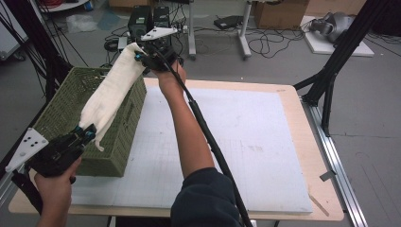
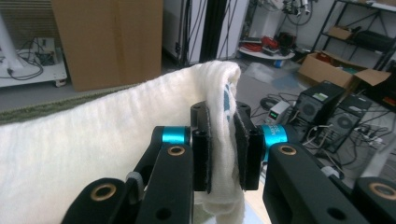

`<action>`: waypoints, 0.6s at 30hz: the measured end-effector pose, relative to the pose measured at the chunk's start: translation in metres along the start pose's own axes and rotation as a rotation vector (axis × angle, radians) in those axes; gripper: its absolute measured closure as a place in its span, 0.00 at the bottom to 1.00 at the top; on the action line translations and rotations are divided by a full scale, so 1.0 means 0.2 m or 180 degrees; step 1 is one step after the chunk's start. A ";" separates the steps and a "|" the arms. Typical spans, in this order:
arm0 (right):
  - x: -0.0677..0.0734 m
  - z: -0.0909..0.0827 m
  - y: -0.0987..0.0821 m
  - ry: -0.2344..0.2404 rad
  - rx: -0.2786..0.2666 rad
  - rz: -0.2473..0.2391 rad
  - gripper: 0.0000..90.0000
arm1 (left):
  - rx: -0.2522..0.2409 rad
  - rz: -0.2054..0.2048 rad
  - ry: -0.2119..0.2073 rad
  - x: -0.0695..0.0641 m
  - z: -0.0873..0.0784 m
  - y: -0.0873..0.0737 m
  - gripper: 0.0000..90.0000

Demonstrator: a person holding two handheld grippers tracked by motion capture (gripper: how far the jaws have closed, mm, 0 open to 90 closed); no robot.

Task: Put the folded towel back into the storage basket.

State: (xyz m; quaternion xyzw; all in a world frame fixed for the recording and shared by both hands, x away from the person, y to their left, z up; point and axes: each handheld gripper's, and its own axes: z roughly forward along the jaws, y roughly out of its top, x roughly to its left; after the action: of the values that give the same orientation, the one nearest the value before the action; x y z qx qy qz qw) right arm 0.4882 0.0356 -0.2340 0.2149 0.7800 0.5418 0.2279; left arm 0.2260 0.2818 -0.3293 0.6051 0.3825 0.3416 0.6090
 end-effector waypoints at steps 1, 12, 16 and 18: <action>0.00 0.02 0.00 0.0014 -0.0001 0.0001 0.88 | 0.0028 0.0023 0.0031 0.00 0.00 0.00 0.91; 0.09 0.26 0.02 0.0086 0.0115 -0.0060 0.88 | 0.0208 0.0060 0.0271 0.07 -0.02 -0.04 0.91; 0.12 0.33 0.01 0.0055 0.0169 -0.0082 0.88 | 0.0237 0.0052 0.0295 0.08 -0.02 -0.05 0.91; 0.14 0.38 0.00 0.0075 0.0186 -0.0077 0.88 | 0.0266 0.0060 0.0326 0.08 -0.02 -0.05 0.91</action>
State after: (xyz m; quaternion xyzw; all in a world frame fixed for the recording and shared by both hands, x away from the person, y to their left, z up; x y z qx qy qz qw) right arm 0.5106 0.1075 -0.2611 0.2057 0.8006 0.5185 0.2189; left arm 0.2300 0.2983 -0.3401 0.6153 0.4214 0.3616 0.5595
